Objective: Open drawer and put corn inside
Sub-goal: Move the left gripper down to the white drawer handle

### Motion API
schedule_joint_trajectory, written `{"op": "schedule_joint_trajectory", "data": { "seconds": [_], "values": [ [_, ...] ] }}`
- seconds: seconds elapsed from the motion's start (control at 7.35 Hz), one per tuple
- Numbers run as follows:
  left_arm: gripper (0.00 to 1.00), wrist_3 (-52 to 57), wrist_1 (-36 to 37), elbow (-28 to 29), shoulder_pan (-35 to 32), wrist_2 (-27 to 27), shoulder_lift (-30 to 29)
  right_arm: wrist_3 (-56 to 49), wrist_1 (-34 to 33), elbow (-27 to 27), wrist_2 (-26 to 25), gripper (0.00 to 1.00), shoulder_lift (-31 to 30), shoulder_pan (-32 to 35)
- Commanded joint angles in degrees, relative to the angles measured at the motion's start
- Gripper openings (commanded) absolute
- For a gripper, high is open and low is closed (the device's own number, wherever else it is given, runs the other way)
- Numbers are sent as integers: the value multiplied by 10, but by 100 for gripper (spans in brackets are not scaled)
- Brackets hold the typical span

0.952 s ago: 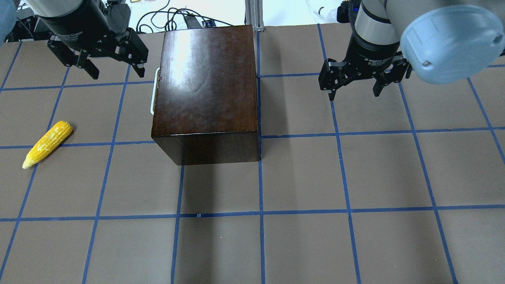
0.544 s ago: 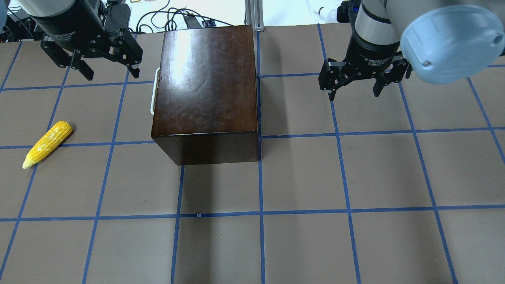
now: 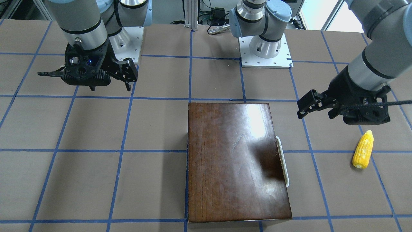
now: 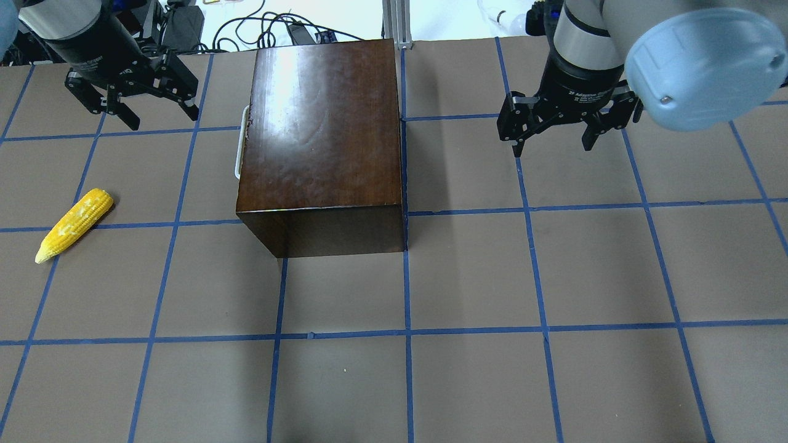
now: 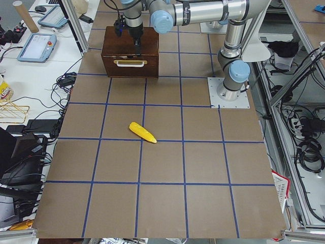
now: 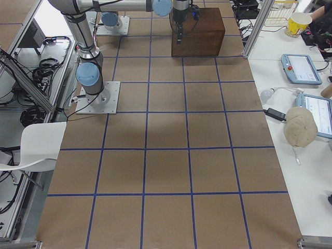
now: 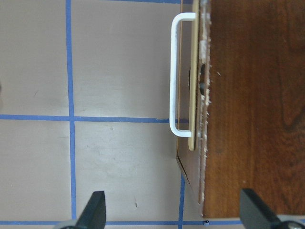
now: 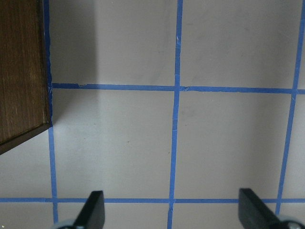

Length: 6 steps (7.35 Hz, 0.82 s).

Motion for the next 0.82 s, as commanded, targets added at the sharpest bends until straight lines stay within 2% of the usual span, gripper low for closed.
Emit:
{"op": "schedule_joint_trajectory", "data": {
  "seconds": [0.0, 0.14, 0.41, 0.68],
  "values": [
    [100, 33, 29, -4, 9, -4, -50, 0, 0, 0, 0, 100, 0, 0],
    [100, 41, 58, -5, 8, -5, -74, 0, 0, 0, 0, 100, 0, 0],
    [100, 59, 65, -7, 9, -4, -97, 0, 0, 0, 0, 100, 0, 0],
    [100, 49, 82, -13, 8, -42, -116, 0, 0, 0, 0, 100, 0, 0]
  ]
}}
